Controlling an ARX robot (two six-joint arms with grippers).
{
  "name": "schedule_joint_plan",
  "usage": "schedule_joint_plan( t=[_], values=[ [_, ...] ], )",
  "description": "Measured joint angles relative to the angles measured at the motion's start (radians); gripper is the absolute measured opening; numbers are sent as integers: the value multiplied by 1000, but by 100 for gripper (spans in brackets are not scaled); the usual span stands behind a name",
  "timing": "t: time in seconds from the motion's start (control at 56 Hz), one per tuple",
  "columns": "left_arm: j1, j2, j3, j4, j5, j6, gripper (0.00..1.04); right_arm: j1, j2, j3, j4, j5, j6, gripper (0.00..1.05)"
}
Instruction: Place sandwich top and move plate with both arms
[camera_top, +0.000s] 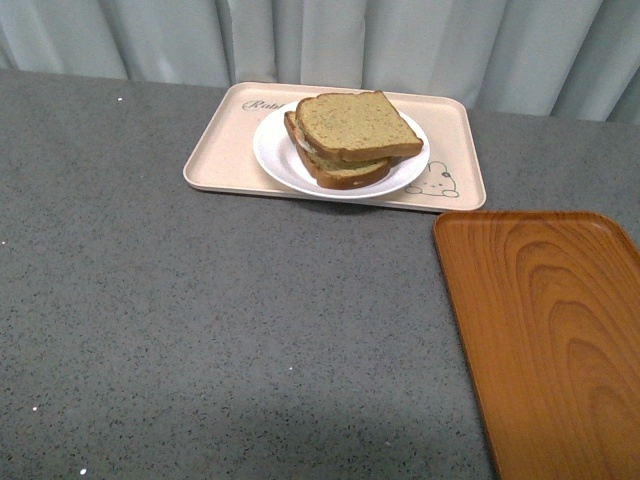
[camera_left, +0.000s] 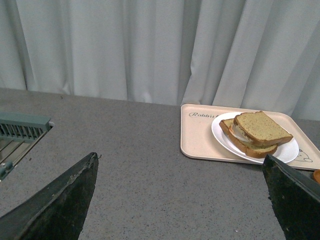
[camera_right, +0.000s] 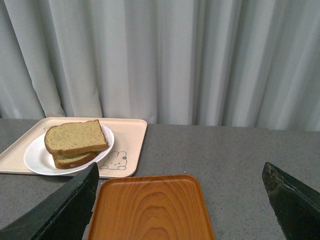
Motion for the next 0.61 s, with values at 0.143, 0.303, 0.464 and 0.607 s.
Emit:
schedule_joint_plan(
  t=[0.143,0.303,0.464,0.607],
  values=[
    [0,0,0,0,0,0,98,0,0,0,0,0,0,96],
    [0,0,0,0,0,0,98,0,0,0,0,0,0,96],
    [0,0,0,0,0,0,98,0,0,0,0,0,0,96],
    [0,0,0,0,0,0,98,0,0,0,0,0,0,96]
  ],
)
